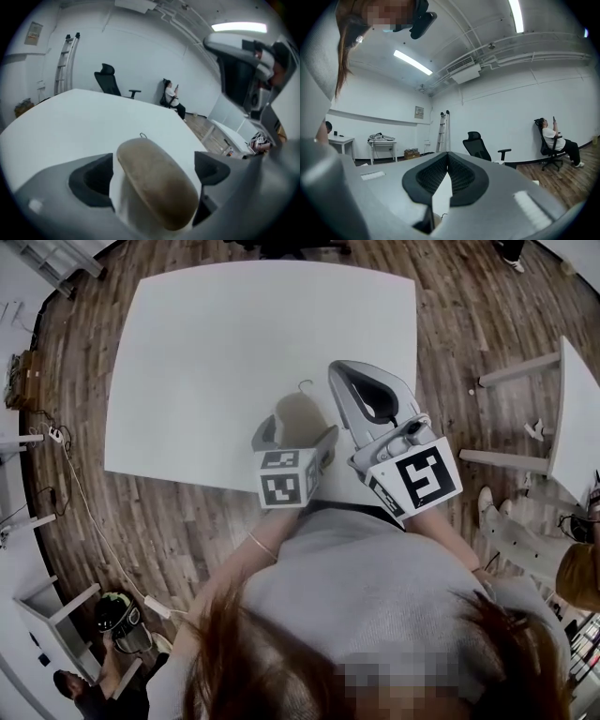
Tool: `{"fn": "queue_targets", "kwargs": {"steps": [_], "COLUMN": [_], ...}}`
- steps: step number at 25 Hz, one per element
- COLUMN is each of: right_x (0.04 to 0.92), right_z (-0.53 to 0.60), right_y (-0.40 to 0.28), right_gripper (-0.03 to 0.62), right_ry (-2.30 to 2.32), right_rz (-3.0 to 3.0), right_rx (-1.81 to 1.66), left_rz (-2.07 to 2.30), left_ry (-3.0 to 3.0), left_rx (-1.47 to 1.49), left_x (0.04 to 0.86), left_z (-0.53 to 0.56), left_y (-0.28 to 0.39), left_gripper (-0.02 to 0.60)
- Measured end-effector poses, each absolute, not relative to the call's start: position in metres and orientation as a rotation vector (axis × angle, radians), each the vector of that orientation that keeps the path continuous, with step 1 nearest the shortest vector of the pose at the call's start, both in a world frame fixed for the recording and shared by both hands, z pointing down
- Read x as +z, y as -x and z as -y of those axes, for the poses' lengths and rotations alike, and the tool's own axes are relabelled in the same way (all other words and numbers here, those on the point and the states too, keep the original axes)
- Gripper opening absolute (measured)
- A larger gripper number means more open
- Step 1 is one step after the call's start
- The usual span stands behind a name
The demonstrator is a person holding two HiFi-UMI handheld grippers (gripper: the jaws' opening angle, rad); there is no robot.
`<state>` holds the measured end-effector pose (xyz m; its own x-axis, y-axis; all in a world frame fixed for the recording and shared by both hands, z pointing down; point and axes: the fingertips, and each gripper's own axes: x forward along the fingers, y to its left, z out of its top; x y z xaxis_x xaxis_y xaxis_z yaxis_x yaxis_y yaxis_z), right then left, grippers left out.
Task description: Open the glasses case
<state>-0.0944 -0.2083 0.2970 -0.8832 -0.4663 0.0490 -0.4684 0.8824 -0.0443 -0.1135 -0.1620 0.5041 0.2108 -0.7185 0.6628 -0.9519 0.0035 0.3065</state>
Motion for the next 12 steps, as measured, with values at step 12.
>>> {"fn": "queue_targets", "kwargs": {"steps": [12], "right_x": [0.305], "right_z": [0.218], "right_y": [0.094], "right_gripper": [0.005], "right_ry": [-0.764], "right_rz": [2.992], "right_rx": [0.13], "left_rz": [1.45], "left_ry": [-1.701], "left_rx": [0.451], "left_x": [0.538], "left_z": [0.17], "left_y": [0.102], "left_gripper": [0.539]}}
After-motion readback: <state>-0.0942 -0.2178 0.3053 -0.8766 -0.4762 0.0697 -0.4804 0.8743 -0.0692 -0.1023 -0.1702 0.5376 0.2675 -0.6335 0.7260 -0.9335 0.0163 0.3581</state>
